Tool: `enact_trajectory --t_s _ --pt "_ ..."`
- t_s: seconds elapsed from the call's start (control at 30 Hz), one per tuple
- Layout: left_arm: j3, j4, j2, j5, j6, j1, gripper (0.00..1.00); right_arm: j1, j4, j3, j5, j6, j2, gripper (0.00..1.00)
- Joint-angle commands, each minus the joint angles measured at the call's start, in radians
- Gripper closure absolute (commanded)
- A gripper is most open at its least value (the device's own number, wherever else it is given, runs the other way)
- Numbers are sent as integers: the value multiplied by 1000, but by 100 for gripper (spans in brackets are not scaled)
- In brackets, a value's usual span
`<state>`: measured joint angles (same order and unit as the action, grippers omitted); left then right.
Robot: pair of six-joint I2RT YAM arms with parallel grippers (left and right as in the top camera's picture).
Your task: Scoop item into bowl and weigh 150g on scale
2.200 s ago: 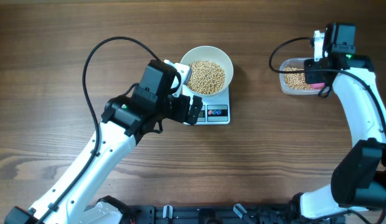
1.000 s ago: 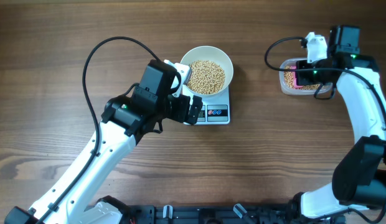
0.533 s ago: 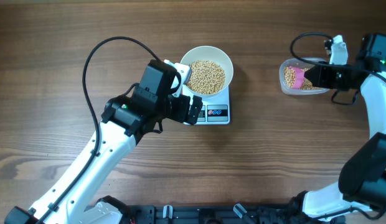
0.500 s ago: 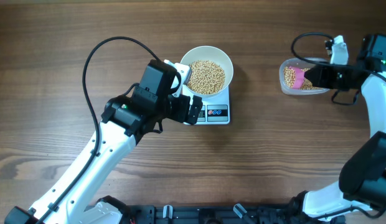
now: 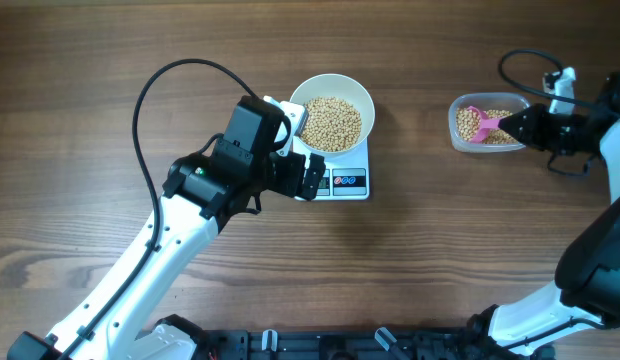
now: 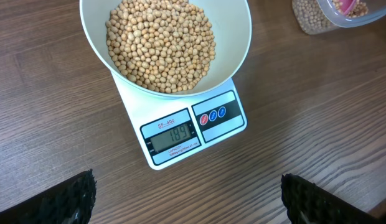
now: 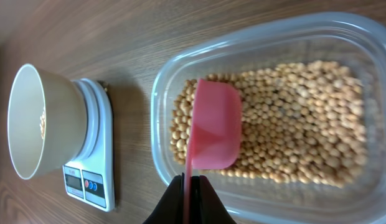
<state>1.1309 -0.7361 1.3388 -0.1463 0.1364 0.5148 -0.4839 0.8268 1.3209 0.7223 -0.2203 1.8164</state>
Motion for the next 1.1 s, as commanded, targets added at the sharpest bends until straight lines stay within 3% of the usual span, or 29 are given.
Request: enact_trajectory --t_s 0.0,0.17,1.07 --pt "15 3 -3 6 5 -7 0 -28 6 5 69 14 21 96" --pt "15 3 -3 6 5 -7 0 -80 5 5 197 13 40 96" --pt "15 3 -3 6 5 -7 0 -313 58 -5 460 40 72 96"
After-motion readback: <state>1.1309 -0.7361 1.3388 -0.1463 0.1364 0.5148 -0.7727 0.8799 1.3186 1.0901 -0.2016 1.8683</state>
